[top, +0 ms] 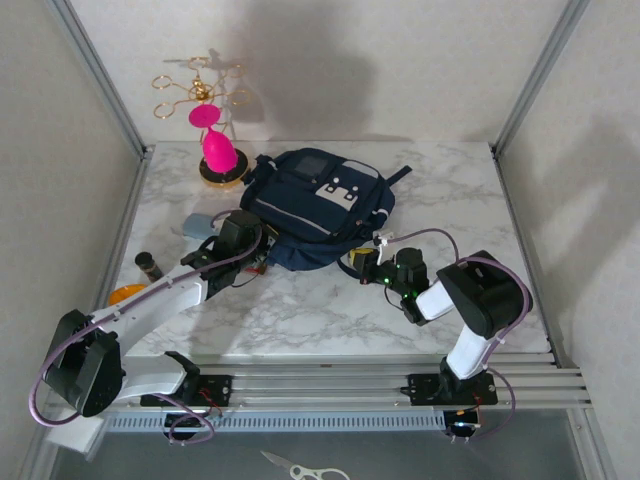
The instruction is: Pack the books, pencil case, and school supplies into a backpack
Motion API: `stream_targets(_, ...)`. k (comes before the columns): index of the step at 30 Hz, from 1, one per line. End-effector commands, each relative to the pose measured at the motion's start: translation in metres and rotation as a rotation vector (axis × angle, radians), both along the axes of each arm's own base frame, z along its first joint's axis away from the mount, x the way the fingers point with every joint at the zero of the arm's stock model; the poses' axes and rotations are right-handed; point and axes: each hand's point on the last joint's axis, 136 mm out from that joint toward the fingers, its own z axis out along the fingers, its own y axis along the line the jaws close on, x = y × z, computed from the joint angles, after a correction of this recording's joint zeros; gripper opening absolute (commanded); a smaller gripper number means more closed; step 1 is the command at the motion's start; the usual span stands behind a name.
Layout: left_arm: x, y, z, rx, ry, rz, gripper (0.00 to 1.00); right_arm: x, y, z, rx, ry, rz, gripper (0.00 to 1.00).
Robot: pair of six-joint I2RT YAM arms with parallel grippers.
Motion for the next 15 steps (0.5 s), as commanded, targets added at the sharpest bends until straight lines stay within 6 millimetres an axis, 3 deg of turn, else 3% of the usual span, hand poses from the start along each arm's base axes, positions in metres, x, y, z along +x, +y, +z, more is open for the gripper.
stream_targets(1,0.017,0.008,0.055,-0.036,-0.156,0.041,0.00,0.015,-0.028,-0.006,-0.010,0.061,-0.142,0.00)
stream_targets(5,0.016,0.011,0.058,-0.037,-0.158,0.043,0.00,0.022,-0.048,-0.015,-0.053,0.114,-0.249,0.00)
stream_targets(10,0.012,0.022,0.062,-0.025,-0.167,0.067,0.00,0.038,-0.093,-0.026,-0.101,0.208,-0.473,0.00)
stream_targets(15,0.014,0.020,0.057,-0.042,-0.157,0.051,0.00,0.052,-0.089,-0.029,-0.113,0.296,-0.460,0.00)
